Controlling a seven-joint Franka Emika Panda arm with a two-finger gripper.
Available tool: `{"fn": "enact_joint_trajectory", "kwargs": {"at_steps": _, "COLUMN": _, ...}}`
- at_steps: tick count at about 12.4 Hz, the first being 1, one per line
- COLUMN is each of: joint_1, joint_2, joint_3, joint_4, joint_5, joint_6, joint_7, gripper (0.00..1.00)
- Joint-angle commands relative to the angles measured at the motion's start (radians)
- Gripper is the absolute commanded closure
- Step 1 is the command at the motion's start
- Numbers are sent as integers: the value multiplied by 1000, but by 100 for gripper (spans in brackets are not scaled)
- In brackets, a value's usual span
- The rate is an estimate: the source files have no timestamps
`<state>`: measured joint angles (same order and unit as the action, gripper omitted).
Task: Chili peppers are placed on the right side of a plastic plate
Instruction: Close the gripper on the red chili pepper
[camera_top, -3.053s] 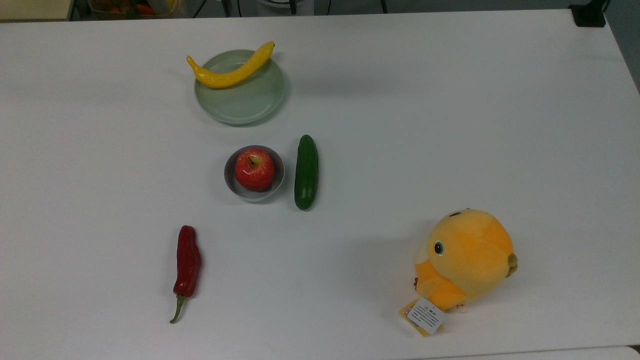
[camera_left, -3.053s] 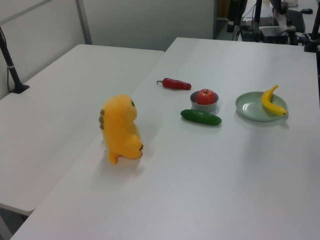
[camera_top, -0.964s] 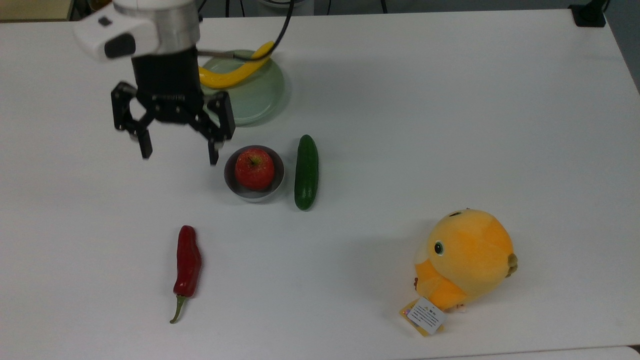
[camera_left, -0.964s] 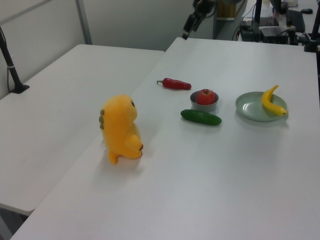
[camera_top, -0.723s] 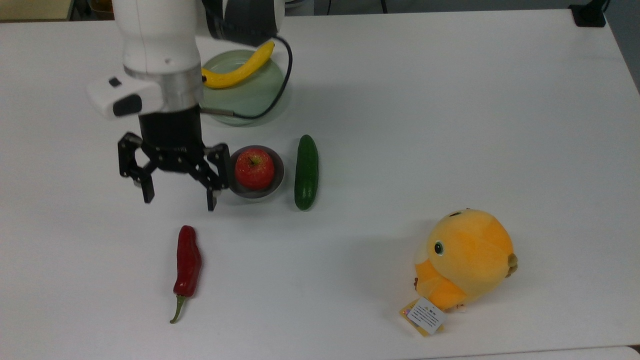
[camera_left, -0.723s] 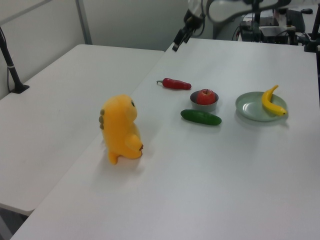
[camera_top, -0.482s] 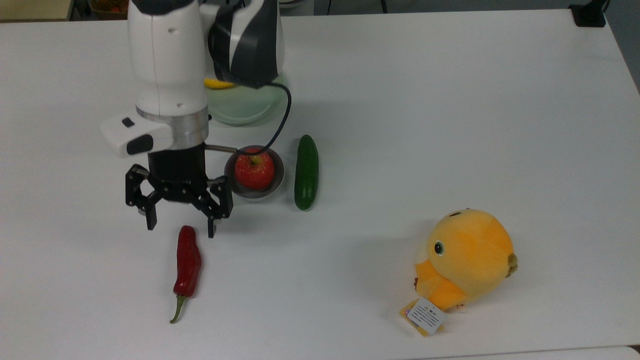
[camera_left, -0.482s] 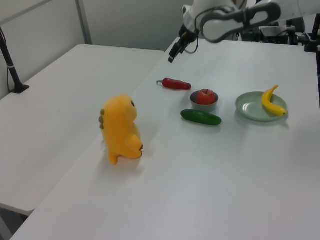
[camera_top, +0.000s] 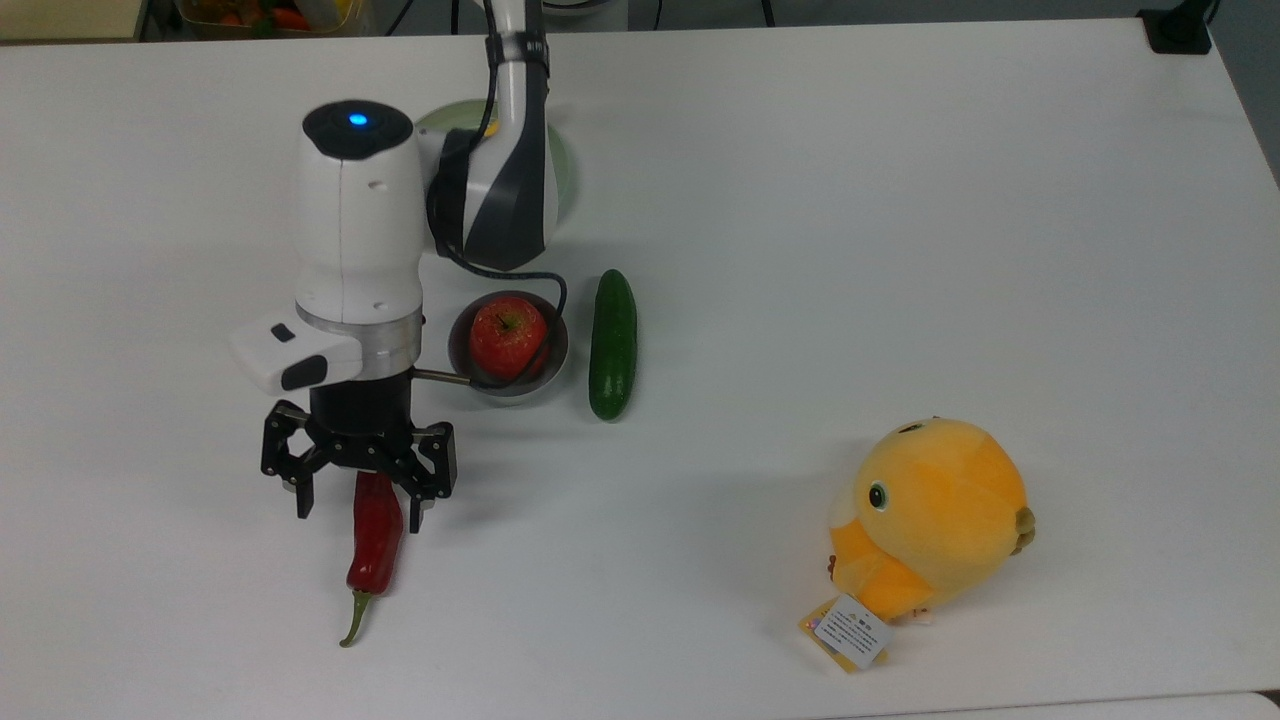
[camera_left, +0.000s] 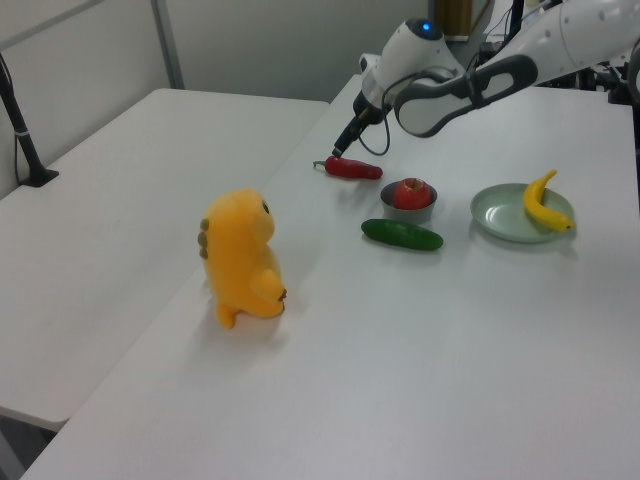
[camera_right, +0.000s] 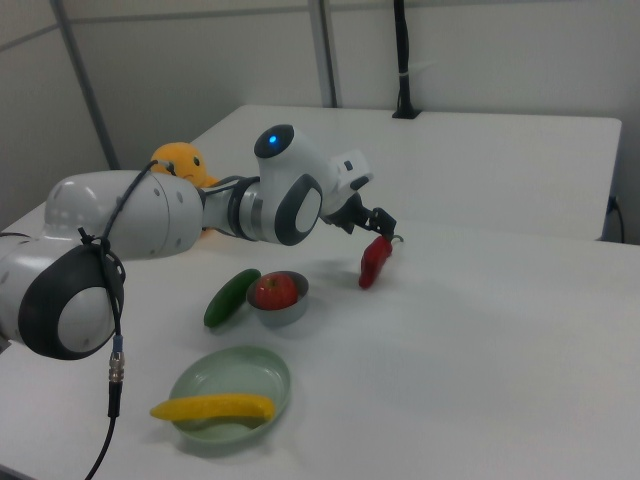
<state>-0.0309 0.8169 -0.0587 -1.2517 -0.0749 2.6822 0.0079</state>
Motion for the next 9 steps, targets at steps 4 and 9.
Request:
{"fn": "enact_joint_trajectory", "kwargs": {"at_steps": 4, "joint_1": 5, "joint_2": 68, "joint_3": -4, "joint_4": 25, "joint_5": -57, "joint_6": 39, "joint_7": 21, "gripper": 7}}
{"fn": "enact_joint_trajectory", "kwargs": {"at_steps": 9, "joint_1": 3, "joint_2": 68, "joint_3": -4, "joint_4": 8, "joint_5": -75, "joint_6": 39, "joint_7": 20, "gripper": 57}}
